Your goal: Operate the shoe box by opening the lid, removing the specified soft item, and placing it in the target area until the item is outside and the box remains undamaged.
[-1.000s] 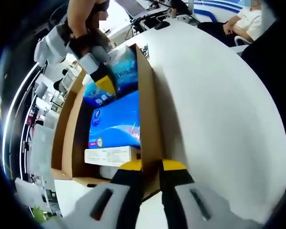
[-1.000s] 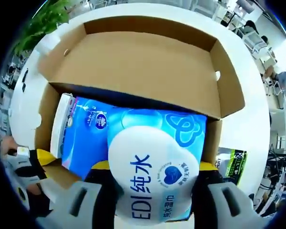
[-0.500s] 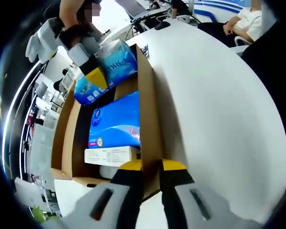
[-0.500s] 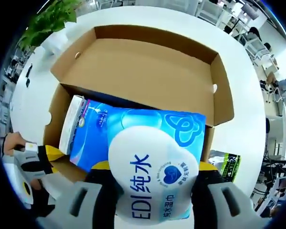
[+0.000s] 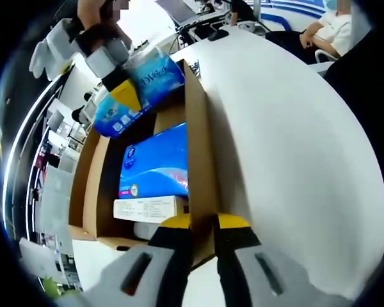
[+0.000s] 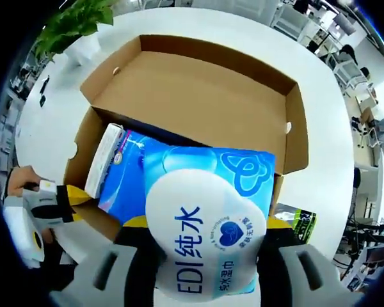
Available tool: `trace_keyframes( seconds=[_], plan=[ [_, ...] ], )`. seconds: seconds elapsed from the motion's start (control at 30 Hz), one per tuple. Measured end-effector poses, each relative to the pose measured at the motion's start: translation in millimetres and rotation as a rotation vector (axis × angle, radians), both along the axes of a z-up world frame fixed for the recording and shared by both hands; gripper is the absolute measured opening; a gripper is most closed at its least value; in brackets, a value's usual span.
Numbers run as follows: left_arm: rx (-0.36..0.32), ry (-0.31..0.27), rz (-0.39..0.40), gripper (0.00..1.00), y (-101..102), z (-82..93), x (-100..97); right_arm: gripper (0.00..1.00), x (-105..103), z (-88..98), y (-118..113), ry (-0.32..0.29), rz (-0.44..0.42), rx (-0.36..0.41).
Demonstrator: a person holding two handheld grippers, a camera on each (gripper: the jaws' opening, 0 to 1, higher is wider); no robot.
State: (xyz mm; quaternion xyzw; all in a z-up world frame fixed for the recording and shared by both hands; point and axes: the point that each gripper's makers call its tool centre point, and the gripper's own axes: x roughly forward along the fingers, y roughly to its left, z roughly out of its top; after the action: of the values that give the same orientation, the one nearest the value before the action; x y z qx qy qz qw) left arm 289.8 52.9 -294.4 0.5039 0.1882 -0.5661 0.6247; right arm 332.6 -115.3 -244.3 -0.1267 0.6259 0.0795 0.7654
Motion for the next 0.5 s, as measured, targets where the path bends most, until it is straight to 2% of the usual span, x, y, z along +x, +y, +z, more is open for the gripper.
trace_keyframes(
  seconds=[0.1, 0.27, 0.5],
  plan=[
    [0.000, 0.000, 0.001, 0.12, 0, 0.0, 0.2, 0.62, 1, 4.1, -3, 0.004, 0.023, 0.002],
    [0.000, 0.000, 0.003, 0.12, -1, 0.0, 0.7, 0.62, -9, 9.5, -5, 0.008, 0.075, -0.002],
    [-0.003, 0.003, 0.004, 0.12, -1, 0.1, 1.0, 0.62, -1, 20.8, -15, 0.011, 0.125, 0.003]
  ],
)
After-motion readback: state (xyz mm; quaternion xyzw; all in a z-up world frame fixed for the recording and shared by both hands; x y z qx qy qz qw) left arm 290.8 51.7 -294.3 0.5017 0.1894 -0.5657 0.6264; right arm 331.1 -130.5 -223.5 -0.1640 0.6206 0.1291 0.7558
